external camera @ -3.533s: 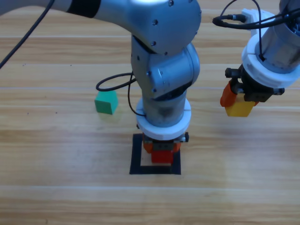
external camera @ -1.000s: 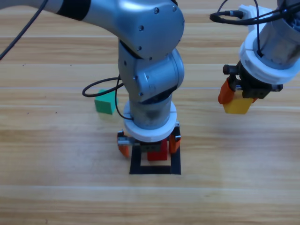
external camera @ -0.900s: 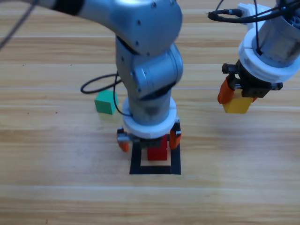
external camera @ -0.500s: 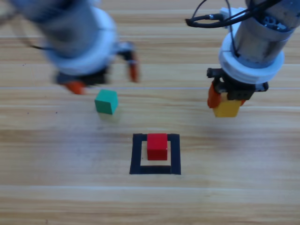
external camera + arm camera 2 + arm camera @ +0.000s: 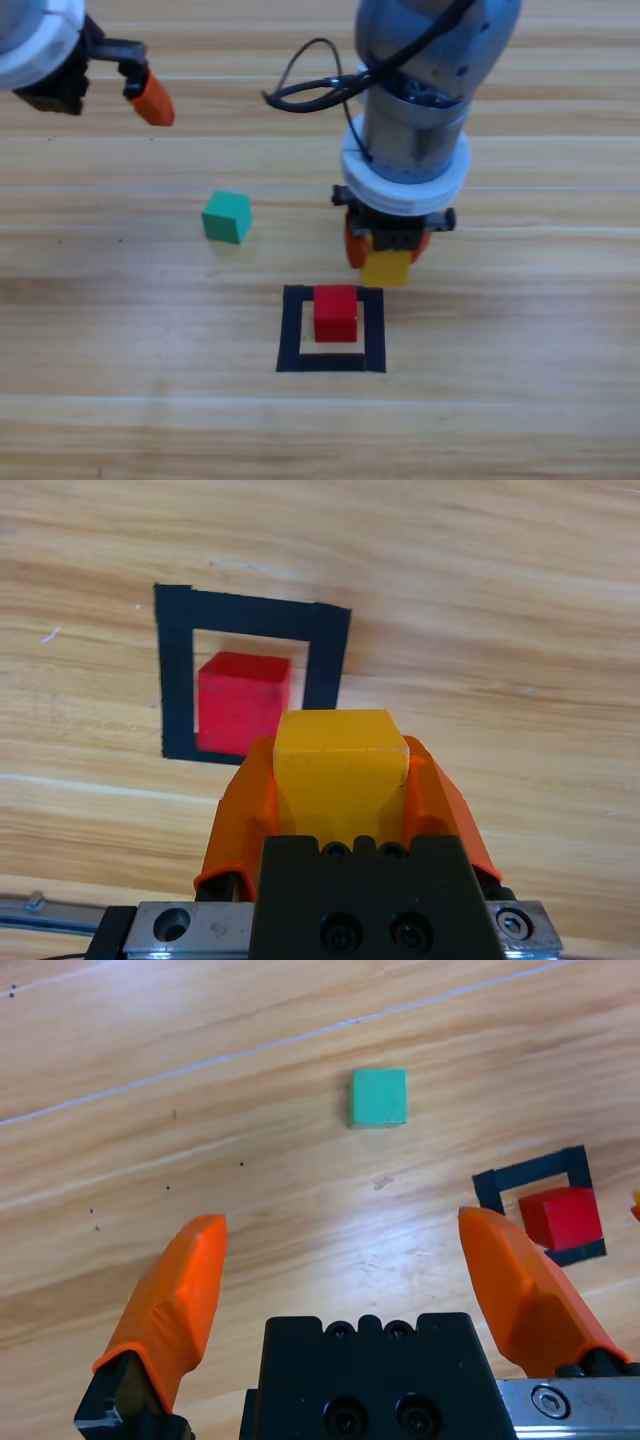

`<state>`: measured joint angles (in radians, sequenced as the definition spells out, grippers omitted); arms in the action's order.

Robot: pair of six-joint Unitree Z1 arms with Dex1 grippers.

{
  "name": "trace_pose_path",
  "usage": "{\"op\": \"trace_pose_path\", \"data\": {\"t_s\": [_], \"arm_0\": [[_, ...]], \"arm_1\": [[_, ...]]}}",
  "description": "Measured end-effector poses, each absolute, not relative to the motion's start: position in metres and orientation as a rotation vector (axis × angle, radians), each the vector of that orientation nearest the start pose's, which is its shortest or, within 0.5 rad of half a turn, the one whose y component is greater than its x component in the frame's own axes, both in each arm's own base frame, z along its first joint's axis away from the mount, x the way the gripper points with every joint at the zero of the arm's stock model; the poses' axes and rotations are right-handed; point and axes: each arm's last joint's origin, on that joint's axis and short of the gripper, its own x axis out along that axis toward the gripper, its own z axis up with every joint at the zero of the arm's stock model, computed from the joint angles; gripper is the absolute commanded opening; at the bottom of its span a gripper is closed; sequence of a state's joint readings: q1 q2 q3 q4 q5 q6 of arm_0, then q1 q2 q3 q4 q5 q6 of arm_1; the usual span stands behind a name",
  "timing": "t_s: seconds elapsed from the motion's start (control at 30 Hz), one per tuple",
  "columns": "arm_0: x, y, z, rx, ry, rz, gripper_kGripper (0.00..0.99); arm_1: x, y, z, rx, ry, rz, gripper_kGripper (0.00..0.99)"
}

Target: Stack the blocks in the rectangular block: red at the bottom, yellow in the middle, green on top

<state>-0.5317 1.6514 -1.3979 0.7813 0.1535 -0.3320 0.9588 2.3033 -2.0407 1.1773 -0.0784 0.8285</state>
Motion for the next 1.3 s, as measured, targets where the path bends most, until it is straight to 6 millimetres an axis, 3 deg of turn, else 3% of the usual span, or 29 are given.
{"op": "trace_pose_path", "data": {"t_s": [0.2,0.43,0.77,0.93,1.3], "arm_0": [[0.286,-0.134,0.35,0.044,1.041,-0.263,0.988],[0.31,-0.14,0.331,0.063,1.099,-0.307,0.989],[0.313,-0.133,0.327,0.059,1.098,-0.294,0.989],[0.312,-0.129,0.316,0.057,1.116,-0.282,0.988],[0.31,-0.127,0.303,0.052,1.132,-0.284,0.988]], "arm_1": [[0.264,0.406,0.245,-0.037,1.419,0.146,0.0],[0.262,0.419,0.25,0.004,1.397,0.163,0.0],[0.266,0.428,0.238,0.0,1.405,0.153,0.0],[0.269,0.432,0.222,-0.018,1.421,0.136,0.0],[0.269,0.432,0.217,-0.035,1.427,0.117,0.0]]}}
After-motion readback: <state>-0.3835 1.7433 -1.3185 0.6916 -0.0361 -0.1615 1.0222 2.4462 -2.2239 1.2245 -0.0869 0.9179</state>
